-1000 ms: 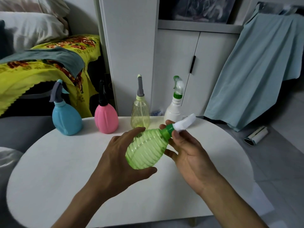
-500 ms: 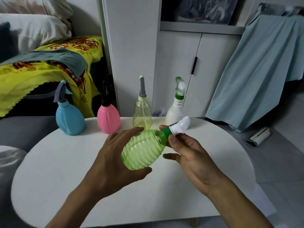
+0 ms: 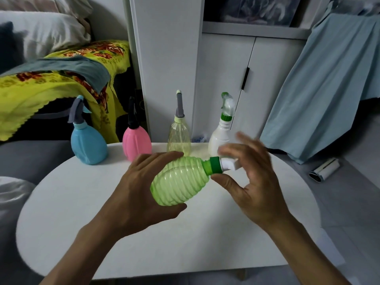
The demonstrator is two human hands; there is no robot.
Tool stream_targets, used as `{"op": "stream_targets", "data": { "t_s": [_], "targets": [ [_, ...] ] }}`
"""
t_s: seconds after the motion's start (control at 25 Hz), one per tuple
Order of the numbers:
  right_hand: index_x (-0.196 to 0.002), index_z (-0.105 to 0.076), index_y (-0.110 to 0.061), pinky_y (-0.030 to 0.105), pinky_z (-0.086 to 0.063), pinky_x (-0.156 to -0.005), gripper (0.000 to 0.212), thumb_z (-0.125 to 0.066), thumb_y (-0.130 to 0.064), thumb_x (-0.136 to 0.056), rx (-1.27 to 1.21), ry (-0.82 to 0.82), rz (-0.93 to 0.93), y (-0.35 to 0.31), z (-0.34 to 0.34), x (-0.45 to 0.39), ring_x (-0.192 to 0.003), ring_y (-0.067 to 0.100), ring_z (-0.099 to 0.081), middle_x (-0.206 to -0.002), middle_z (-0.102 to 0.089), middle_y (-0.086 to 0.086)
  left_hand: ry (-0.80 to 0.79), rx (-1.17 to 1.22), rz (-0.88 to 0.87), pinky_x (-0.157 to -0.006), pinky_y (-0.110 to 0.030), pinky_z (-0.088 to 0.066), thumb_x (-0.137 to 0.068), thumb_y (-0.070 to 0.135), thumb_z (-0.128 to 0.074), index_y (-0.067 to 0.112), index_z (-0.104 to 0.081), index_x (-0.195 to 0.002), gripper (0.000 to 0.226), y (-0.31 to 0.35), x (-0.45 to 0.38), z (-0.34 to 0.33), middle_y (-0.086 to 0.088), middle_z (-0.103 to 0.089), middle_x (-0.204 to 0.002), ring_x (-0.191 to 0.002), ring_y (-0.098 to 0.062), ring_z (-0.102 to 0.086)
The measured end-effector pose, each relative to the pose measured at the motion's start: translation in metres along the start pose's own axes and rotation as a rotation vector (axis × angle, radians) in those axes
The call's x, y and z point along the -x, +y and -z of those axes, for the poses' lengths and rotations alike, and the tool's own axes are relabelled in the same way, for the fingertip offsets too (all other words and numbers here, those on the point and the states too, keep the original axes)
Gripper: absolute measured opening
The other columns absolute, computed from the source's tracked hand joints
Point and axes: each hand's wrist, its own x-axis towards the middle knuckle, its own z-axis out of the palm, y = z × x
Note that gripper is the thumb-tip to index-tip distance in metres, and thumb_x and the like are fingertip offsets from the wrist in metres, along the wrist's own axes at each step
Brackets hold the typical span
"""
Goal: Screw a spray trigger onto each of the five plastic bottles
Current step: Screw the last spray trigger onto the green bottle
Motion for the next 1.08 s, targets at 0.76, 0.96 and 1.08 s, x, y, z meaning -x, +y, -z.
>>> {"op": "stream_targets", "data": {
  "t_s": [0.76, 0.96, 1.08],
  "targets": [
    [-0.117, -0.048, -0.045, 0.022, -0.055, -0.078, 0.039, -0.066, -0.050, -0.082, -0.332, -0.355, -0.156, -0.004, -0.005, 0.004, -0.102, 0.009, -0.061, -0.111, -0.057, -0.023, -0.071, -0.188, -0.057, -0.092, -0.049, -0.050, -0.059, 0.043, -0.088, 0.024, -0.055, -0.136, 0.086, -0.002, 0.007, 0.004, 0.006, -0.062, -0.129, -0.117, -0.025, -0.053],
    [-0.115, -0.047, -0.047, 0.024, -0.058, -0.071, 0.035, -0.062, -0.052, -0.084, -0.390, -0.381, -0.227, 0.001, -0.006, 0.006, -0.086, 0.006, -0.068, -0.103, -0.055, -0.023, -0.094, -0.219, -0.076, -0.091, -0.049, -0.050, -0.059, 0.044, -0.088, 0.025, -0.054, -0.136, 0.086, -0.002, 0.006, 0.000, 0.005, -0.062, -0.129, -0.115, -0.025, -0.054],
    [-0.118, -0.044, -0.047, 0.013, -0.052, -0.072, 0.046, -0.071, -0.041, -0.080, -0.371, -0.364, -0.192, 0.001, -0.006, 0.006, -0.096, 0.003, -0.061, -0.105, -0.054, -0.024, -0.087, -0.205, -0.060, -0.091, -0.051, -0.049, -0.060, 0.044, -0.087, 0.024, -0.055, -0.136, 0.085, -0.003, 0.004, 0.000, 0.006, -0.062, -0.130, -0.116, -0.025, -0.054]
  ]
}}
